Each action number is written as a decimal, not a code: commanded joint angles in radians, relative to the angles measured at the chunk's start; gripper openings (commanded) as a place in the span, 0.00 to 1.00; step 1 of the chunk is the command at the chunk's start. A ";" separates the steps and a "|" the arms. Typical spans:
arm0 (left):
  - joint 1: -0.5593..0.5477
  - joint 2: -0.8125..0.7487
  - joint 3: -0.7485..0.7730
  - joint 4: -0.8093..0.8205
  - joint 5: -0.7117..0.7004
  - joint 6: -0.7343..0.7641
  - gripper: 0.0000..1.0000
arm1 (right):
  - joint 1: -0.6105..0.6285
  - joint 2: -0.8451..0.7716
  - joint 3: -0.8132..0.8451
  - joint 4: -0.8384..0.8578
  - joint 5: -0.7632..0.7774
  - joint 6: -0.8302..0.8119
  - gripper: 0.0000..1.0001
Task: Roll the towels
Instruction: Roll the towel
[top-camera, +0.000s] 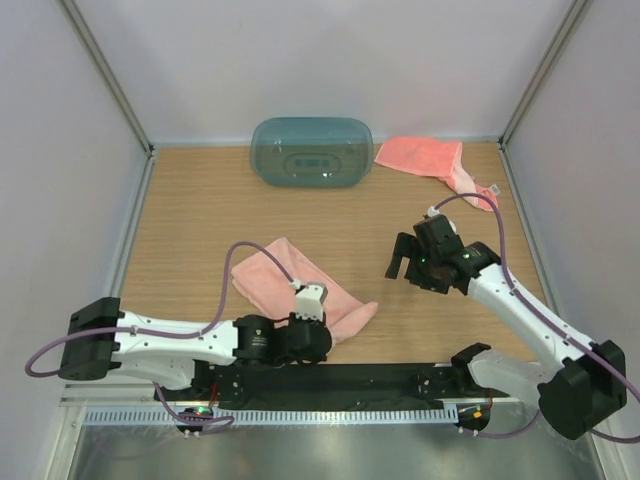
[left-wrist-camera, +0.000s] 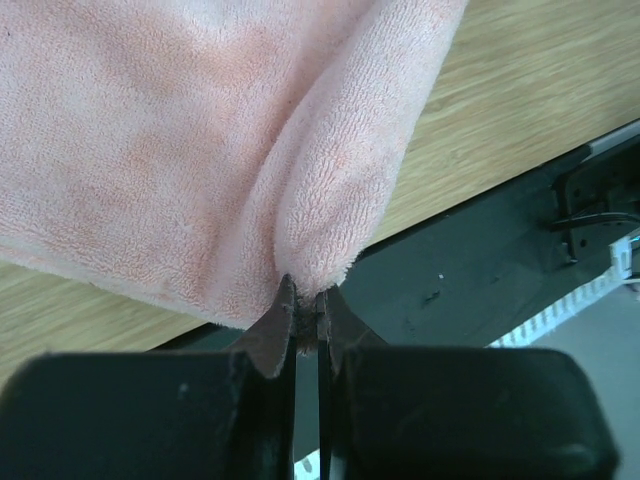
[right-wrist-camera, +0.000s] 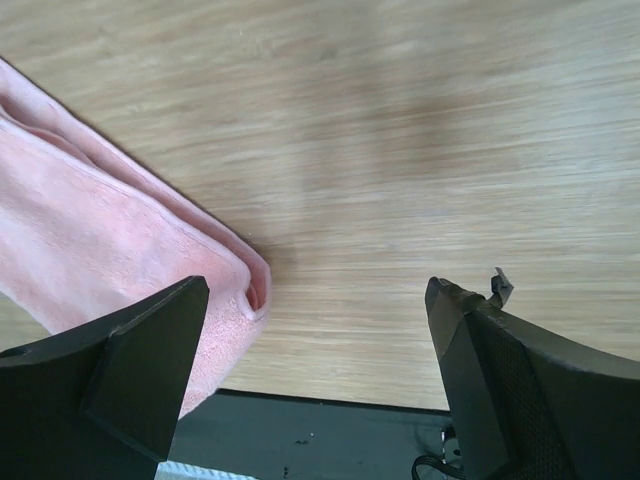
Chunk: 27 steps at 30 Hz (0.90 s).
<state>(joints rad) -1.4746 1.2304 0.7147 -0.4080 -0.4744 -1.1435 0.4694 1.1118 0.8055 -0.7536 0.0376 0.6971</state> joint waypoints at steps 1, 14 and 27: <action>-0.006 -0.065 0.025 0.025 -0.018 -0.073 0.00 | -0.008 -0.067 0.080 -0.125 0.102 -0.036 0.98; 0.135 -0.365 -0.127 -0.092 -0.004 -0.344 0.00 | -0.008 -0.079 0.110 -0.113 0.015 -0.039 0.99; 0.276 -0.253 -0.207 -0.184 0.117 -0.420 0.00 | 0.084 -0.099 0.005 0.189 -0.341 -0.028 0.99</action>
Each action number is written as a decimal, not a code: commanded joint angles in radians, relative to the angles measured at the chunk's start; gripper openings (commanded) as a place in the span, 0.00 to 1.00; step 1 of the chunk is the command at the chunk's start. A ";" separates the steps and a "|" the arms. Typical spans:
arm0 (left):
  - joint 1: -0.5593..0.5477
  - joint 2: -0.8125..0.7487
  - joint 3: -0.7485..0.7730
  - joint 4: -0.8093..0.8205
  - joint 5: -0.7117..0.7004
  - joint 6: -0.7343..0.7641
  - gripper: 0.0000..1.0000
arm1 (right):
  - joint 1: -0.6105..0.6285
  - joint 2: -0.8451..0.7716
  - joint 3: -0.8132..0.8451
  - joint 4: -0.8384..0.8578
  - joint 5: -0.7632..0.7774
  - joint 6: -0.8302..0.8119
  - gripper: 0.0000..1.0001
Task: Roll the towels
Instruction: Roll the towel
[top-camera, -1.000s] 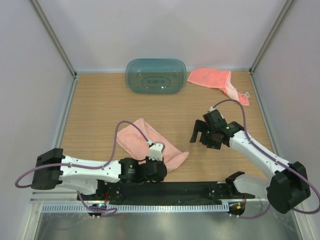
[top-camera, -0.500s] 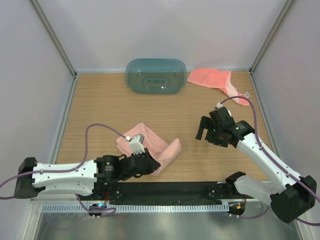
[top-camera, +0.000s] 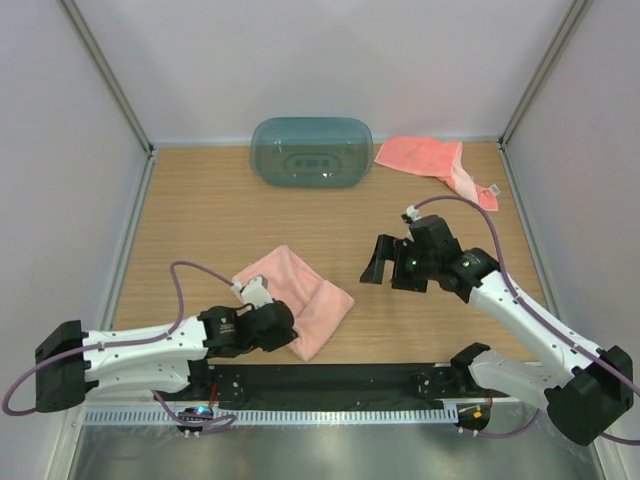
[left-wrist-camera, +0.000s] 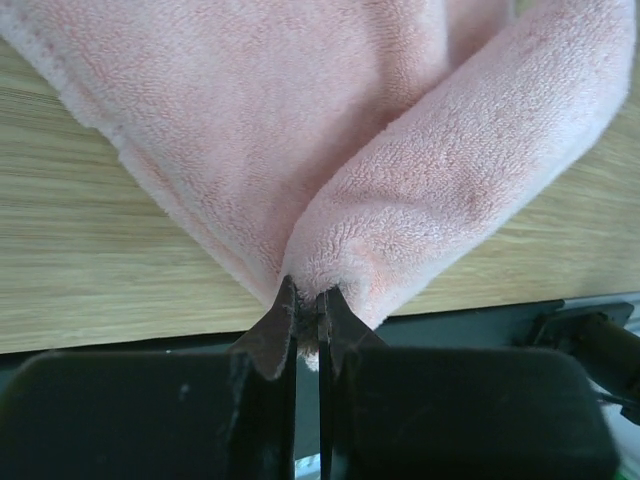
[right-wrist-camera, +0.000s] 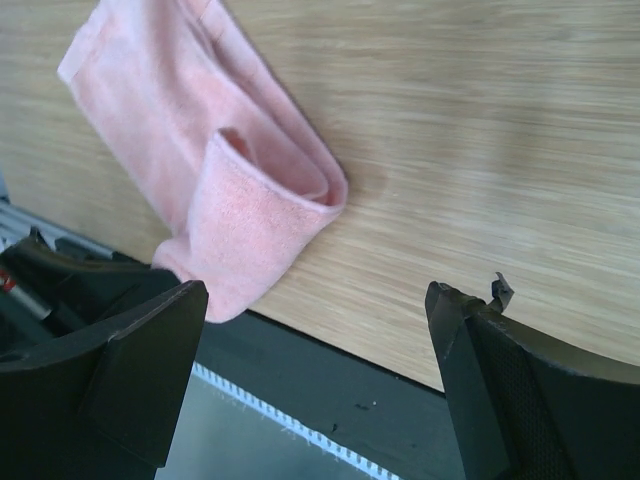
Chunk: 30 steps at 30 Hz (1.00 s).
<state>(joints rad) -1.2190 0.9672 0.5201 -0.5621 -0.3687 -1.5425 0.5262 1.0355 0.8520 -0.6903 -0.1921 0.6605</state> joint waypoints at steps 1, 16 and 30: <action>0.036 0.014 -0.015 -0.027 0.020 -0.013 0.01 | 0.049 -0.028 -0.083 0.149 -0.115 0.019 0.99; 0.154 0.174 -0.017 0.093 0.080 0.209 0.56 | 0.242 0.122 -0.375 0.750 -0.024 0.122 1.00; 0.182 0.257 0.009 0.223 0.195 0.375 0.61 | 0.307 0.472 -0.404 1.077 0.051 0.116 0.75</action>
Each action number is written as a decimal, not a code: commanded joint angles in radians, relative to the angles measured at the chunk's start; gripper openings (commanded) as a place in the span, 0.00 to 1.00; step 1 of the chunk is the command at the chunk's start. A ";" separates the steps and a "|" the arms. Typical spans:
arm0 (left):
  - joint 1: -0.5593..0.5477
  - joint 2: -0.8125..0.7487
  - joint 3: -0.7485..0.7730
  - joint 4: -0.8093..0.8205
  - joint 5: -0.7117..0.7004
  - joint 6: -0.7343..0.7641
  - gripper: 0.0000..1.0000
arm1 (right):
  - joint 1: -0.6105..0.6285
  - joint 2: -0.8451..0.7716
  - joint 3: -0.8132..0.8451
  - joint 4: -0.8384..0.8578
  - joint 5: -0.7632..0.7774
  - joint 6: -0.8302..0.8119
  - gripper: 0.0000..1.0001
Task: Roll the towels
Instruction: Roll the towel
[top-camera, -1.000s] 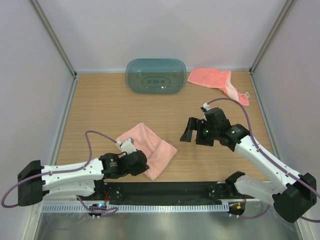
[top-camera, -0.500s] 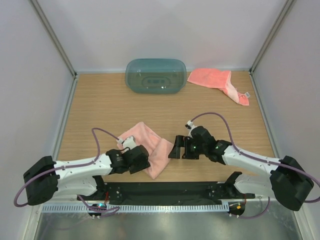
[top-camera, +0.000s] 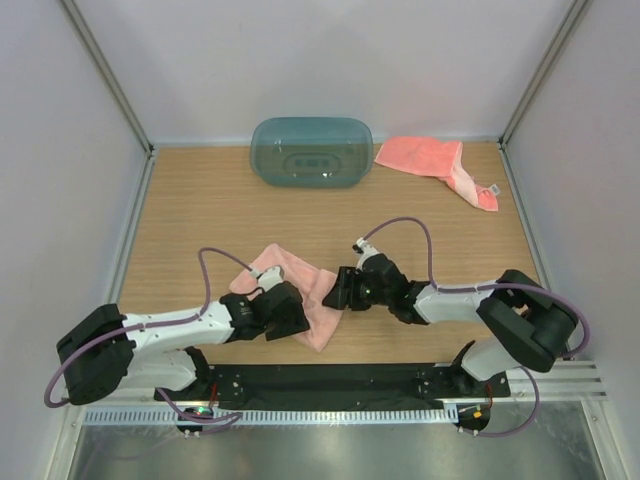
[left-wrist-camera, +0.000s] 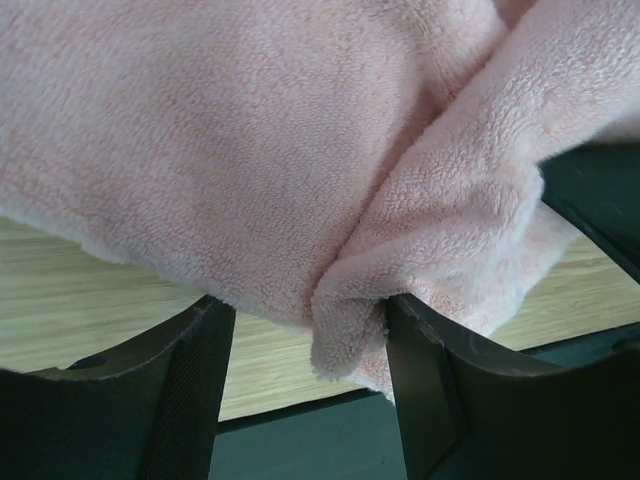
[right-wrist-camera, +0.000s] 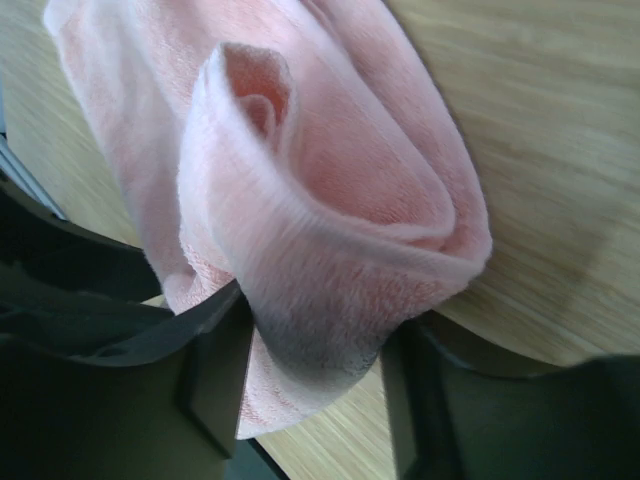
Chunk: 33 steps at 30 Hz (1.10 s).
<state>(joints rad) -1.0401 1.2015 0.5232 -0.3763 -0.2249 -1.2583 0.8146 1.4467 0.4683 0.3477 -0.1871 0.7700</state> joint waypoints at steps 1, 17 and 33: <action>0.003 0.027 0.021 0.039 0.058 0.111 0.61 | 0.018 0.064 -0.019 0.034 0.054 0.018 0.49; -0.299 0.081 0.472 -0.571 -0.525 0.230 0.76 | 0.020 0.066 0.217 -0.342 0.067 -0.040 0.22; -0.471 0.395 0.529 -0.204 -0.472 0.599 0.79 | 0.020 0.070 0.326 -0.536 -0.014 -0.066 0.22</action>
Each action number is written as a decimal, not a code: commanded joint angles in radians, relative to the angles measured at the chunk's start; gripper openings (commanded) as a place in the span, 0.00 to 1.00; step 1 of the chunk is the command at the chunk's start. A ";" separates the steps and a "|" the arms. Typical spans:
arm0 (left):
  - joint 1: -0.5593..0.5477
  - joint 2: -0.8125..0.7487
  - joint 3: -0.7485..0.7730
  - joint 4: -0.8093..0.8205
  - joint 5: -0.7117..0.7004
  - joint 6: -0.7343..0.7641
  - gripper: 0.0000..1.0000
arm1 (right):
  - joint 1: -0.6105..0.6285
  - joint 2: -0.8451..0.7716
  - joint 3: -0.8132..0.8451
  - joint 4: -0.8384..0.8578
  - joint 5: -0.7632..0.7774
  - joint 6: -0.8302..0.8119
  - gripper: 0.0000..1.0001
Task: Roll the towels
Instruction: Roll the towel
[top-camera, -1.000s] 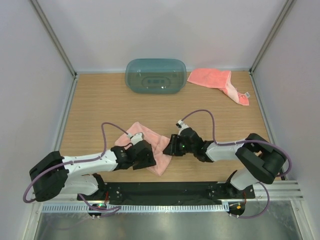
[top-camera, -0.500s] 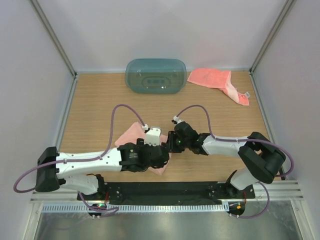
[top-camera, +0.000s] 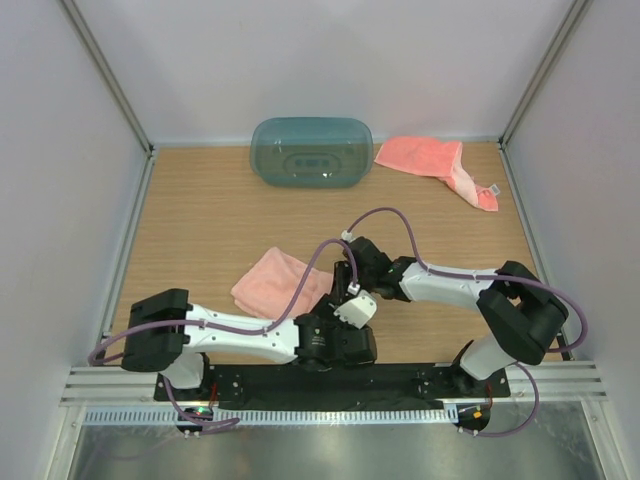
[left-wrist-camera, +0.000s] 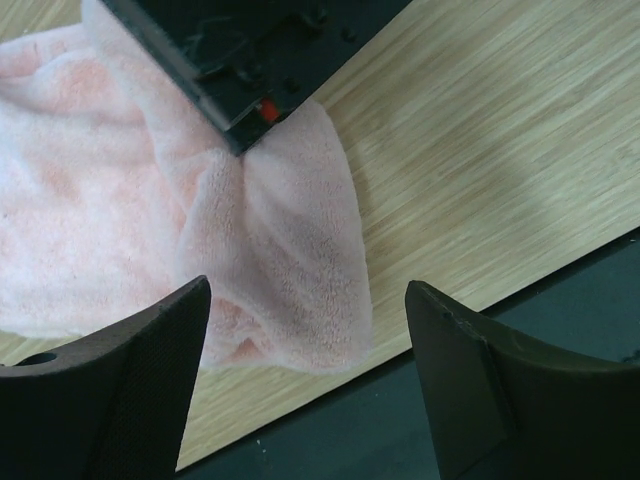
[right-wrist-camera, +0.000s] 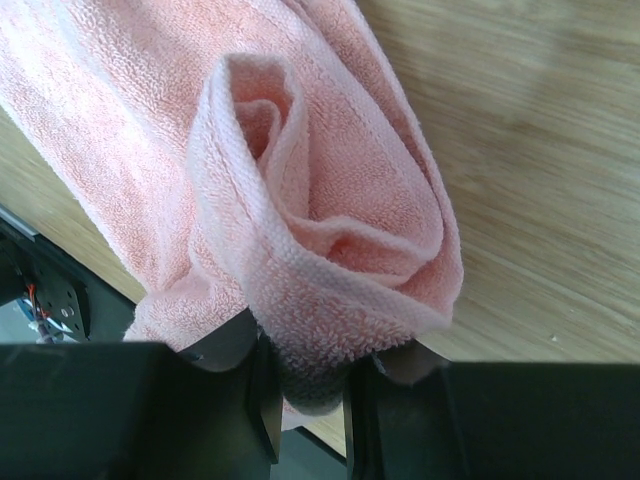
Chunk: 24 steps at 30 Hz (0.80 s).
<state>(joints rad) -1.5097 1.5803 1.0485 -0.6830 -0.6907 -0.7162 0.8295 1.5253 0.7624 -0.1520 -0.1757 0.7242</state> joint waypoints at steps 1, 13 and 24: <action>-0.001 0.042 0.004 0.103 -0.006 0.055 0.80 | 0.005 -0.014 0.031 -0.038 -0.024 -0.020 0.22; 0.000 0.121 -0.137 0.157 0.095 -0.058 0.80 | -0.016 -0.031 0.067 -0.116 -0.067 -0.019 0.22; 0.043 0.207 -0.142 0.151 0.158 -0.051 0.26 | -0.168 -0.060 0.046 -0.181 -0.168 -0.086 0.22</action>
<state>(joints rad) -1.4818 1.7321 0.9577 -0.4995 -0.6842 -0.7219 0.7139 1.5238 0.7948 -0.2962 -0.3325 0.6846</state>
